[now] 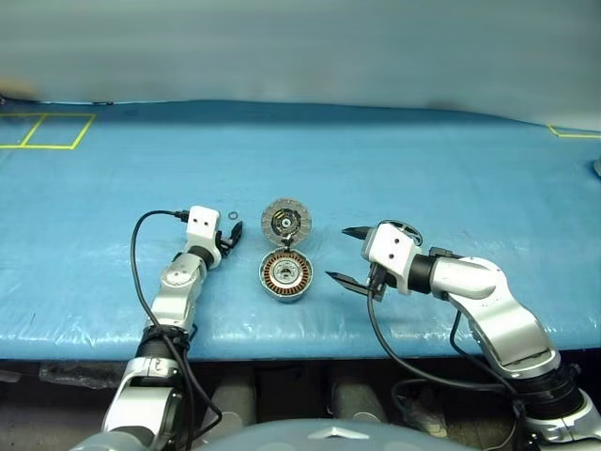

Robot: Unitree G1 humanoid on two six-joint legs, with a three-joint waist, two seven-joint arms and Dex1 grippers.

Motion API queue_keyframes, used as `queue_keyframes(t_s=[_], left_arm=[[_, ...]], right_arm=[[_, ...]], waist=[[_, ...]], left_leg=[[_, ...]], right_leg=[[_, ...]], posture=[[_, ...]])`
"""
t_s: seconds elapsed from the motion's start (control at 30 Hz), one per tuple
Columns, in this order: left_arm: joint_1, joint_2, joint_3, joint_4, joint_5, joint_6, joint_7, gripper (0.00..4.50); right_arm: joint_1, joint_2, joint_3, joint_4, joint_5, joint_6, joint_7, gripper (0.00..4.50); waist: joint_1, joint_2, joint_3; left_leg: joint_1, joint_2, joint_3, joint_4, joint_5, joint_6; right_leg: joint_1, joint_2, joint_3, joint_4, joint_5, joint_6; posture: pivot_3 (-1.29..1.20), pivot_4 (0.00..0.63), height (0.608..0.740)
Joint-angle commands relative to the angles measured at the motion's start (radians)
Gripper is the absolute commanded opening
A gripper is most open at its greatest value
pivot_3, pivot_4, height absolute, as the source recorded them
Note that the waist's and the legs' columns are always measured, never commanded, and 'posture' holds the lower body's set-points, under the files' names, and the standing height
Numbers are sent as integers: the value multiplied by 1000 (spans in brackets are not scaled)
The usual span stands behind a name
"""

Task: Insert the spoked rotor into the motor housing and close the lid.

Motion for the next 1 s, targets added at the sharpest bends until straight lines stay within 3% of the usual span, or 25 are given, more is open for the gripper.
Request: queue_keyframes(t_s=[0.03, 0.43, 0.63, 0.67, 0.77, 1.0], left_arm=[[-28, 3, -39, 54, 19, 72, -27, 3313], [-139, 11, -44, 205, 29, 114, -7, 3313], [-94, 11, -61, 178, 33, 132, -5, 1435], [-84, 10, -58, 169, 30, 129, 0, 1435], [-50, 13, -44, 132, 31, 120, 39, 744], [42, 19, -12, 48, 28, 14, 121, 677]], right_arm=[[-23, -4, 2, -13, -1, -23, 1, 4368], [-29, -4, 2, -5, -4, -38, -6, 4368], [-32, -5, -2, -1, -6, -44, -14, 4368], [-34, -3, -2, 1, -7, -45, -16, 4368], [-35, 5, -7, 9, -5, -49, -26, 4368], [25, 8, -42, 37, 13, -50, -47, 4368]], waist=[[1, 0, 0], [-1, 0, 0], [-3, 0, 0], [-5, 0, 0], [-10, 0, 0], [-19, 0, 0]], left_leg=[[0, 0, 0, 0, 0, 0], [-1, 0, 0, 0, 0, 0], [0, 0, 0, 0, 0, 0], [0, 0, 0, 0, 0, 0], [0, 0, 0, -1, 0, 0], [1, 1, 0, -2, 0, 0]], right_leg=[[0, 0, 0, 0, 0, 0], [0, 0, -1, 0, 0, 0], [0, 0, -1, 0, 0, 0], [0, 0, 0, 0, 0, 0], [0, 0, 0, 0, 0, 0], [0, 0, 0, 0, 0, 0]], posture=[[0, 150, 740], [0, 150, 740], [0, 150, 740], [0, 150, 740], [0, 150, 740], [0, 150, 740]])
